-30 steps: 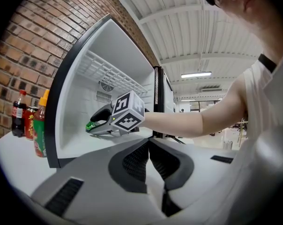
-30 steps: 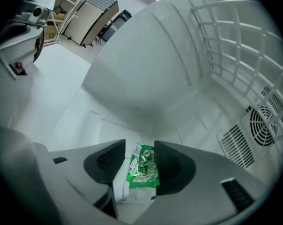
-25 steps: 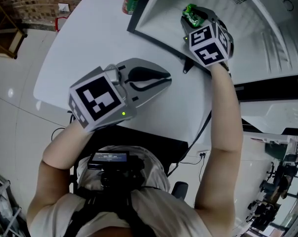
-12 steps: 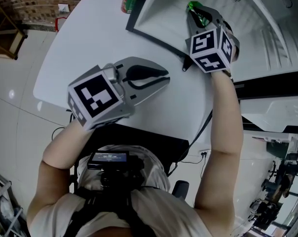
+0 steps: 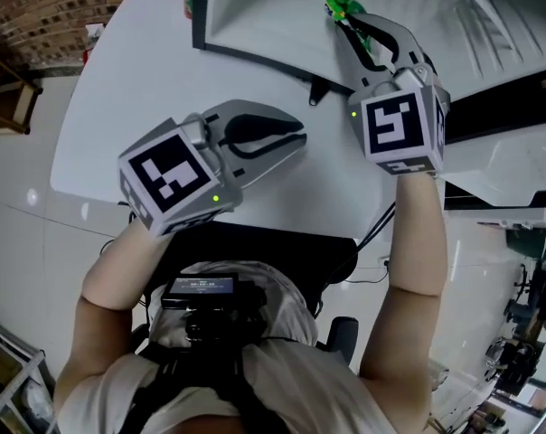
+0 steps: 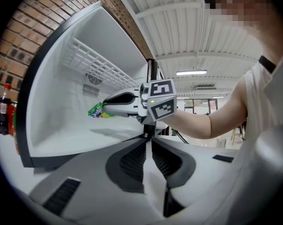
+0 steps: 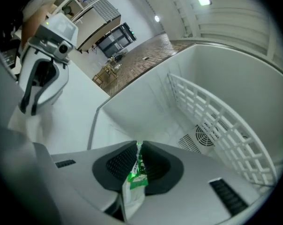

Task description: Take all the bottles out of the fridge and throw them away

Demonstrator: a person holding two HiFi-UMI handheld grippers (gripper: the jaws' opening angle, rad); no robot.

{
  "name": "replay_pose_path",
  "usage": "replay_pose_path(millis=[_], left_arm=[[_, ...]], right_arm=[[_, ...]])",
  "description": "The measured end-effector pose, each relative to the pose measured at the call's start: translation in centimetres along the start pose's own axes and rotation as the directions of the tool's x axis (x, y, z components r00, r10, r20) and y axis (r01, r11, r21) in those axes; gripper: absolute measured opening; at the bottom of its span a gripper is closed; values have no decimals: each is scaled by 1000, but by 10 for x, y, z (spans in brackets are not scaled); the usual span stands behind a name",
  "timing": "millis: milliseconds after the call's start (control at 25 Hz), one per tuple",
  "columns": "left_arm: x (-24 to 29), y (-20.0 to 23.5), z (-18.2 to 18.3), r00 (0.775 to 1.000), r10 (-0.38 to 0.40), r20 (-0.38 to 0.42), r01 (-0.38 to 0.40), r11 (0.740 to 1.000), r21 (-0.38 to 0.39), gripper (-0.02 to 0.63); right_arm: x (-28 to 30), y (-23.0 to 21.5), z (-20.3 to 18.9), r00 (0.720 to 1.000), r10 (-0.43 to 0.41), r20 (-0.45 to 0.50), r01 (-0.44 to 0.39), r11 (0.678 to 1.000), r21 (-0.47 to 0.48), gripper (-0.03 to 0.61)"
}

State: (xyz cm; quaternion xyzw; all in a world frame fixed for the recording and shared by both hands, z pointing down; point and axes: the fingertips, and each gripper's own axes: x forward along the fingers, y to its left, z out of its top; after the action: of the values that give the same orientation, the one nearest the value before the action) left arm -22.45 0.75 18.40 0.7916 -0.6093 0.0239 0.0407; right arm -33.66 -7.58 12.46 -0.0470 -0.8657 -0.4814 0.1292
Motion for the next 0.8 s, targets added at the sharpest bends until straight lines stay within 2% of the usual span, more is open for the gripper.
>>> replay_pose_path(millis=[240, 600, 640, 800], left_arm=[[30, -17, -6, 998, -53, -28, 54, 998, 32, 46], [66, -54, -3, 990, -133, -49, 136, 989, 57, 48], [69, -58, -2, 989, -144, -46, 146, 987, 59, 26], [84, -78, -1, 981, -187, -47, 190, 980, 66, 8]], right_arm=[[-61, 6, -14, 1000, -20, 22, 18, 995, 103, 44], [-136, 23, -27, 997, -55, 58, 43, 980, 192, 46], [-142, 25, -29, 996, -61, 57, 48, 978, 203, 46], [-170, 33, -42, 996, -76, 42, 64, 968, 242, 46]])
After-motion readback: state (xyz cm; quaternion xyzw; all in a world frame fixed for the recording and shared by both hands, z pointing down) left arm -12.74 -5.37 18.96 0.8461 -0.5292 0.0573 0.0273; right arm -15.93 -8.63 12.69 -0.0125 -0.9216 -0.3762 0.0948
